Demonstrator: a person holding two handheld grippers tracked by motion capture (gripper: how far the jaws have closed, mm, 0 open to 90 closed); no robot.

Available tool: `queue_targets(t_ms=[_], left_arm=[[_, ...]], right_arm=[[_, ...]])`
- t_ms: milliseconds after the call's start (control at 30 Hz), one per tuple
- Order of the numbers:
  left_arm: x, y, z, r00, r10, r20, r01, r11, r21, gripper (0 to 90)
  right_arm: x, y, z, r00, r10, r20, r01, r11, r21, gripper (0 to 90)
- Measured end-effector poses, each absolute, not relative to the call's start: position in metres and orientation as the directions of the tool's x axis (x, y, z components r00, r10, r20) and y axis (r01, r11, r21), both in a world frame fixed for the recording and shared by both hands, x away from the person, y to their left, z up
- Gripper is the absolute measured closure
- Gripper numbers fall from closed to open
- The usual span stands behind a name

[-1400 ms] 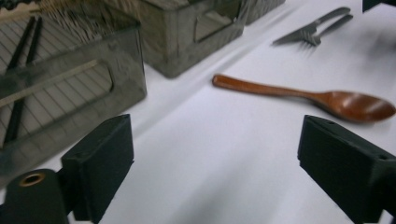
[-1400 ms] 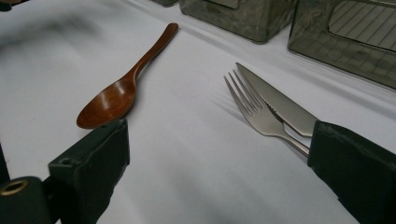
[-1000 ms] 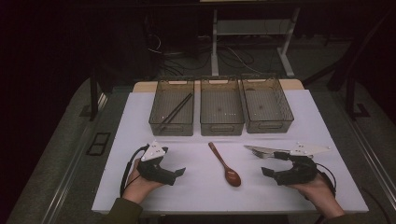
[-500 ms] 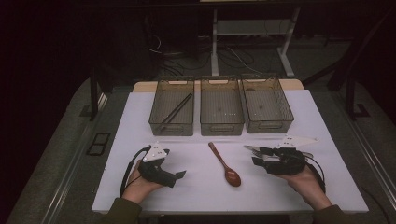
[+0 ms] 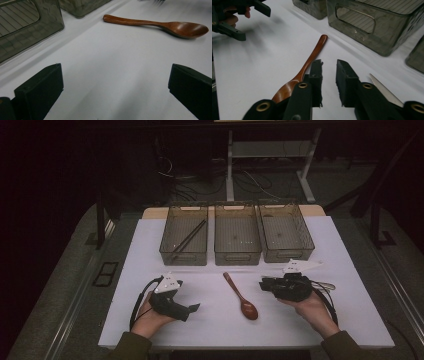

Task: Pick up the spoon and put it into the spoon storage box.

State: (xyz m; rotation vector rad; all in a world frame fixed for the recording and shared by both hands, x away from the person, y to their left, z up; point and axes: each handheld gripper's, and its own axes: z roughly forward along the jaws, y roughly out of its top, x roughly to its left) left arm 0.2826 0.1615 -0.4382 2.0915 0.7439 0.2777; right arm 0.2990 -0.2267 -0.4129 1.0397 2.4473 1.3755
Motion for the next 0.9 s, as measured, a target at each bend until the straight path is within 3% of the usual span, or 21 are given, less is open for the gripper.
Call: queue_targets(t_ms=[300,900], left_arm=[[0.284,0.159,-0.439,0.800,0.596,-0.069,0.404,-0.452,0.795,0.0],[0.284,0.158,-0.440,0.800,0.596,-0.070,0.406,-0.452,0.794,0.0]], right_arm=[[0.311,-0.206,-0.417,-0.758,0.622,0.196,0.501,0.363,0.785,88.3],[0.329,-0.162,-0.441,-0.754,0.636,0.167,0.539,0.453,0.710,88.7]])
